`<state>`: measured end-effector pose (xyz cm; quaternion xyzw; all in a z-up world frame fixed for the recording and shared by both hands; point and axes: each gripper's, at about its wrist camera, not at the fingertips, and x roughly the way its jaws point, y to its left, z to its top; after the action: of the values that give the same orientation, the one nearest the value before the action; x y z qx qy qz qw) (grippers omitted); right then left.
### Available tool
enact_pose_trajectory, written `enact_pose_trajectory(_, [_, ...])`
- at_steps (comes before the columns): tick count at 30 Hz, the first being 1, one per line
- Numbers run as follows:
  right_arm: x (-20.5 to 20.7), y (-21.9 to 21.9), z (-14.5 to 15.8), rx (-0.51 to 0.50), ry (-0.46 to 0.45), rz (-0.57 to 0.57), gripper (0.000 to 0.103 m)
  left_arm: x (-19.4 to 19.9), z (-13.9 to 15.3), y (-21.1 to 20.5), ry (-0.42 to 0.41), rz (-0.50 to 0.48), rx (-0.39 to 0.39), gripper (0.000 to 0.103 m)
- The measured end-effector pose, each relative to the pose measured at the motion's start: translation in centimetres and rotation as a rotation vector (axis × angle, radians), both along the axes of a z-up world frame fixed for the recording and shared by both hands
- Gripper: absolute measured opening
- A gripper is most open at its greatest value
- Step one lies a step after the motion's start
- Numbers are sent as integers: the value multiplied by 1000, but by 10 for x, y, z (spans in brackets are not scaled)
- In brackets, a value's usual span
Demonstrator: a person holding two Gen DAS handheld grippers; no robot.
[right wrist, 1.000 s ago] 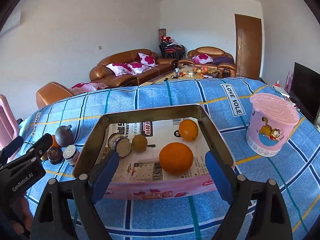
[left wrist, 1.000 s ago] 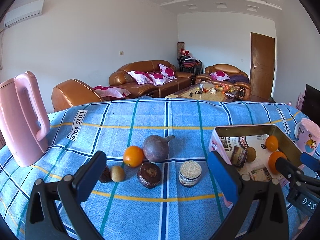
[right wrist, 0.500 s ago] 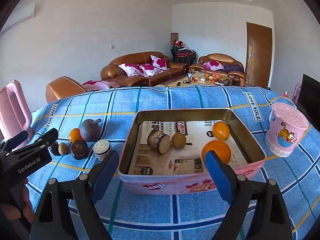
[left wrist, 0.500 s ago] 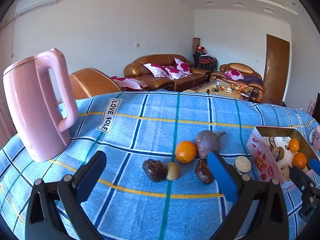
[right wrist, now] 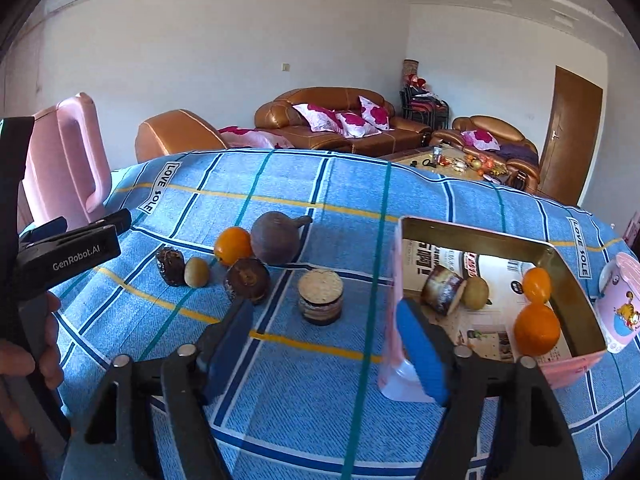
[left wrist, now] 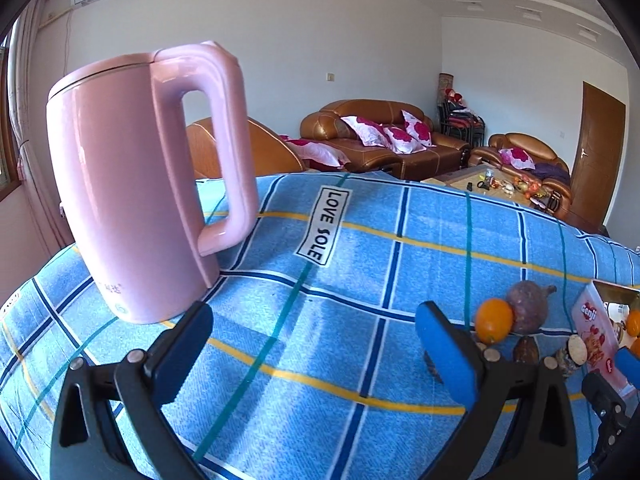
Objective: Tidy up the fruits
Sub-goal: 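Move both tools back toward the remaining fruits on the cloth, then grasp the grain-topped jar with the right tool while the left tool grasps a dark brown fruit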
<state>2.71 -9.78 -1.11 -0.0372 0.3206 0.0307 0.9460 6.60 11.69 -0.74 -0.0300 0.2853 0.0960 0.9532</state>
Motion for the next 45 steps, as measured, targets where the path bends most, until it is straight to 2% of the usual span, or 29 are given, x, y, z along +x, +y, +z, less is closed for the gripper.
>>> enact_pose_trajectory(4, [18, 2, -4, 7, 33, 4, 61, 4, 0, 10, 5, 16, -1, 103])
enact_pose_trajectory(10, [48, 9, -16, -51, 119, -6, 60, 5, 2, 13, 15, 22, -7, 103])
enact_pose_trajectory(13, [61, 16, -24, -117, 167, -5, 56, 7, 2, 12, 18, 23, -3, 103])
enact_pose_trajectory(17, [72, 27, -33, -197, 210, 19, 56, 10, 1, 12, 23, 3, 0, 103])
enact_pose_trajectory(22, [71, 26, -32, -207, 212, 35, 54, 13, 0, 11, 34, -38, -20, 103])
enact_pose_trajectory(24, [66, 24, -31, -210, 207, 36, 50, 15, -1, 11, 39, -41, -25, 103])
enact_pose_trajectory(25, [62, 22, -30, -207, 200, 35, 48, 15, -2, 11, 40, -43, -27, 103])
enact_pose_trajectory(27, [53, 16, -27, -184, 182, 35, 36, 16, -2, 10, 40, -50, -29, 103])
enact_pose_trajectory(33, [32, 2, -13, 31, 129, 145, 36, 18, -6, 10, 51, -58, -35, 103])
enact_pose_trajectory(37, [21, 10, -18, 118, 163, 216, 36, 21, -7, 12, 53, -64, -52, 103])
enact_pose_trajectory(41, [21, 25, -28, 70, 196, 221, 36, 20, -8, 12, 52, -106, -82, 102])
enact_pose_trajectory(45, [14, 23, -21, 85, 158, 205, 36, 21, -9, -4, 53, -216, -110, 96])
